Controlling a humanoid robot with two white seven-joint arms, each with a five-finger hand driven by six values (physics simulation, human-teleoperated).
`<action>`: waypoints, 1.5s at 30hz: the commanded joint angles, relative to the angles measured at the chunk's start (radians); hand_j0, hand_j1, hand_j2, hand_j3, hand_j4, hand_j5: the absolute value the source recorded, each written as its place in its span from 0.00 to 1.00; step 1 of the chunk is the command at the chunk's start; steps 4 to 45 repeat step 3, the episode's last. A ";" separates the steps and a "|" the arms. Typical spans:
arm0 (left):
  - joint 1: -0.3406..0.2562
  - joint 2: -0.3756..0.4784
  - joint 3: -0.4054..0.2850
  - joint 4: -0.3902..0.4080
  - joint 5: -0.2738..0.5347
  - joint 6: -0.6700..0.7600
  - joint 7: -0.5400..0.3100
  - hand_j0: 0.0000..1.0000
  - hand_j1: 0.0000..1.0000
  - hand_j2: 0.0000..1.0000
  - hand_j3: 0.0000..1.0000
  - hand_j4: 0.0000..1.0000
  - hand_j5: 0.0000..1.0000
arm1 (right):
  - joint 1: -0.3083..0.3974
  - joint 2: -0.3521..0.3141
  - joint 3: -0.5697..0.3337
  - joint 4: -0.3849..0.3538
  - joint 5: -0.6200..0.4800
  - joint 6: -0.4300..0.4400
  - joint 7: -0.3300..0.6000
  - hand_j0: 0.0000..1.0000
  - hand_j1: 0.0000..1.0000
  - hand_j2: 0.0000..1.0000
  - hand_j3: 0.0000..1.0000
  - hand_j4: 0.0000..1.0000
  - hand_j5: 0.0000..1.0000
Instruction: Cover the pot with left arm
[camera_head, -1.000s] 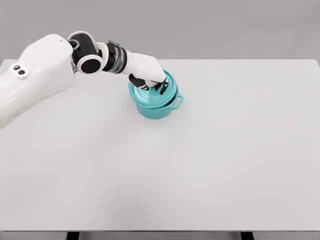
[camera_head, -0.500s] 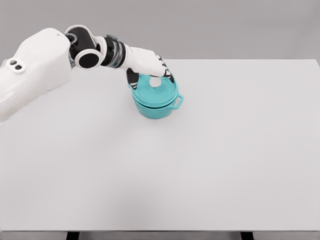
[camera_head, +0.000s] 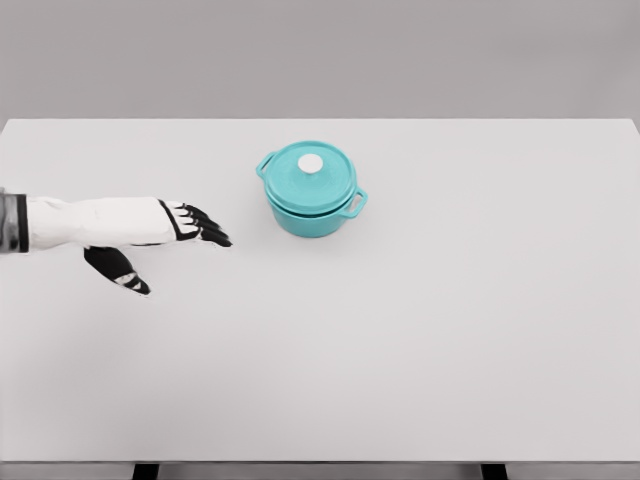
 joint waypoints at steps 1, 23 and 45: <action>0.002 0.057 0.144 -0.001 0.046 -0.021 0.001 1.00 1.00 1.00 1.00 1.00 1.00 | 0.000 0.000 0.000 0.001 0.001 0.000 0.000 1.00 1.00 1.00 1.00 1.00 1.00; 0.026 0.057 0.145 0.013 0.044 -0.021 0.001 1.00 1.00 1.00 1.00 1.00 1.00 | 0.000 0.000 0.000 0.001 0.001 0.000 0.000 1.00 1.00 1.00 1.00 1.00 1.00; 0.026 0.057 0.145 0.013 0.044 -0.021 0.001 1.00 1.00 1.00 1.00 1.00 1.00 | 0.000 0.000 0.000 0.001 0.001 0.000 0.000 1.00 1.00 1.00 1.00 1.00 1.00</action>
